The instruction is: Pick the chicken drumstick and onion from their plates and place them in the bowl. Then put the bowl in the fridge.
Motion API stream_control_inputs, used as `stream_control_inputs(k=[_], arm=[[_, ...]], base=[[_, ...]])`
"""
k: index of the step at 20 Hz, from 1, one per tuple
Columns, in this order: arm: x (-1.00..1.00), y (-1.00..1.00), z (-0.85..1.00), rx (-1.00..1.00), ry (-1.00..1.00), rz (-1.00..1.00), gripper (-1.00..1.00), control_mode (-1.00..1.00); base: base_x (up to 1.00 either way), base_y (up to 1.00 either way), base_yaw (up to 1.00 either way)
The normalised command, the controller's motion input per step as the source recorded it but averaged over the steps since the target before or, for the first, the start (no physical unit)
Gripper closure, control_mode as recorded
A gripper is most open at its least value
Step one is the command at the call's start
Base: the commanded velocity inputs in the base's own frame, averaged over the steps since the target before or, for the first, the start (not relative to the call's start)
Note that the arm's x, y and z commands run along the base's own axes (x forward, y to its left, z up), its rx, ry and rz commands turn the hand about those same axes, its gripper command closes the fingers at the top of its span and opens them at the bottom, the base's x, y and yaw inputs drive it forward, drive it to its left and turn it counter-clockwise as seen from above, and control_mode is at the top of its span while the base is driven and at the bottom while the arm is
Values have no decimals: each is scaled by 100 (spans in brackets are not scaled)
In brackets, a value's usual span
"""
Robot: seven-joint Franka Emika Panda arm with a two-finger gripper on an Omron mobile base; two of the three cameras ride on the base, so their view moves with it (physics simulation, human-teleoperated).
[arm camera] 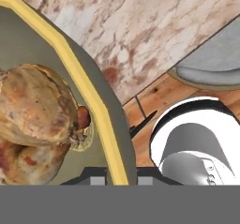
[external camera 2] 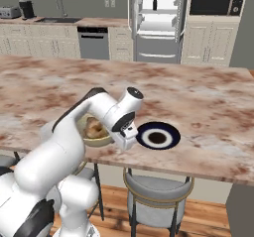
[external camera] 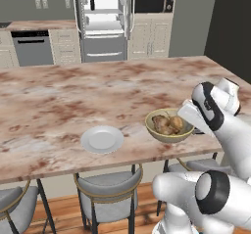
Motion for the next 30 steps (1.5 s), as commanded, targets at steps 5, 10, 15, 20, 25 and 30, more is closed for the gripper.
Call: stream_control_inputs(k=[5,10,15,20,25,30], arm=[[-15,26,10,0,-5,-37,100,-100],[-8,20,5,0,0,-48,100,-100],[-26,18,2,1,0,-48,100,-100],[-17,10,2,0,0,-46,100,-100],[-4,6,0,0,0,-33,100,-100],[0,2,0,0,0,-2,100,-100]], base=[[0,0,0],[0,0,0],[0,0,0],[0,0,0],[0,0,0],[0,0,0]])
